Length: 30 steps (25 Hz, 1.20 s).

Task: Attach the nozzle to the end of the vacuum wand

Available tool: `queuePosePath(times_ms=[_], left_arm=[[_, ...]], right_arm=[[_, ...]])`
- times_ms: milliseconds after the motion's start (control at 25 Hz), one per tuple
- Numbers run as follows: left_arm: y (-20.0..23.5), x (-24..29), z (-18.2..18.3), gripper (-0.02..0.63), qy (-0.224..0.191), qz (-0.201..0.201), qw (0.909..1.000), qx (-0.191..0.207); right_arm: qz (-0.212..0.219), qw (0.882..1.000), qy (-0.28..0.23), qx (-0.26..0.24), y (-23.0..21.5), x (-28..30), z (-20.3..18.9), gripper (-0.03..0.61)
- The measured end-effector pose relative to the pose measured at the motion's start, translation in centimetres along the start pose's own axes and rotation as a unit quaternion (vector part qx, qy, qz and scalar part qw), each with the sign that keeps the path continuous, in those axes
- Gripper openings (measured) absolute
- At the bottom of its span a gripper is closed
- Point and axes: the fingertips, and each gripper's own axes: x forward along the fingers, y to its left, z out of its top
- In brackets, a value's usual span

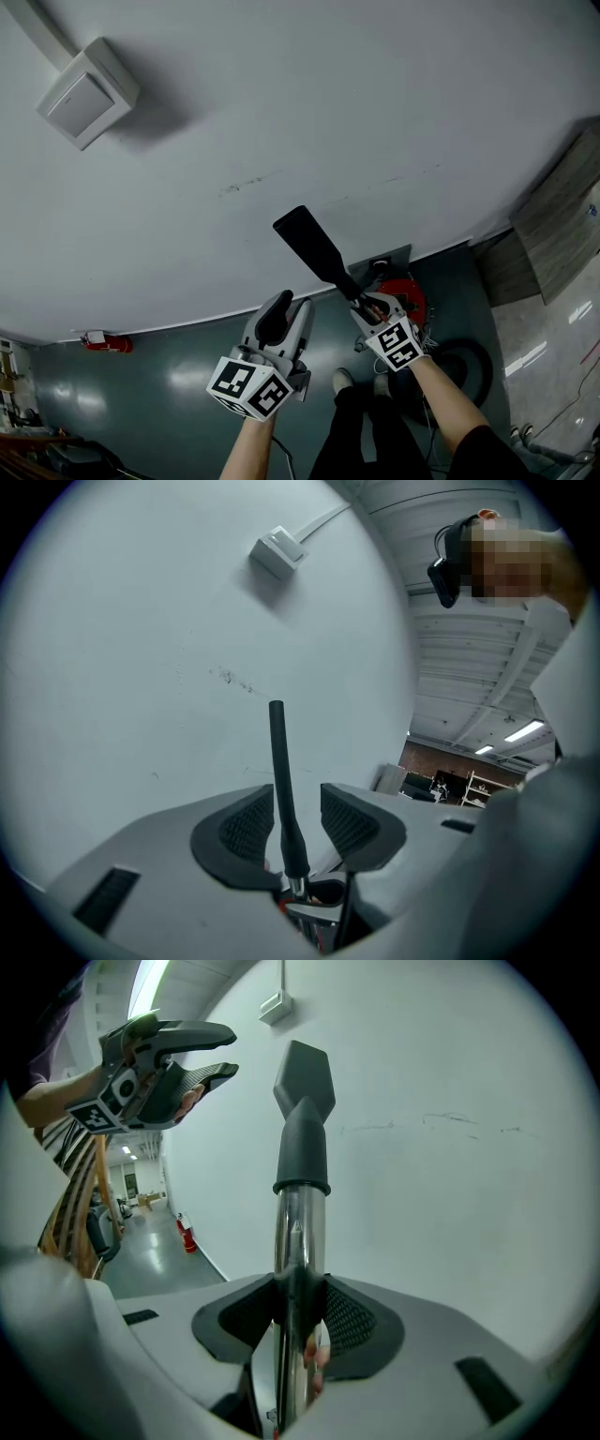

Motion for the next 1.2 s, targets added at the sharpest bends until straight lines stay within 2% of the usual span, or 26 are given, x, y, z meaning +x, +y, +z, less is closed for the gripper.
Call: queuePosePath(times_ms=[280, 640, 840, 1000, 1200], left_arm=[[1.1, -1.7, -1.8, 0.149, 0.007, 0.019, 0.9997, -0.013], [-0.3, -2.3, -0.8, 0.149, -0.004, 0.013, 0.9999, -0.004], [-1.8, -2.9, -0.6, 0.149, -0.007, 0.010, 0.9999, -0.004], [-3.9, -3.5, -0.2, 0.149, -0.009, 0.004, 0.9999, 0.004], [-6.5, -4.7, 0.3, 0.132, -0.019, 0.004, 0.9998, 0.006]], right_arm=[[0.002, 1.000, 0.003, -0.002, 0.1, 0.2, -0.5, 0.156], [0.004, 1.000, -0.025, 0.006, -0.1, -2.5, 1.5, 0.158], [-0.002, 0.997, -0.048, 0.053, -0.7, -5.5, 3.1, 0.158], [0.013, 0.993, -0.069, 0.095, 0.1, -8.2, 4.6, 0.156], [0.021, 0.987, -0.100, 0.123, 1.0, -12.0, 6.9, 0.135]])
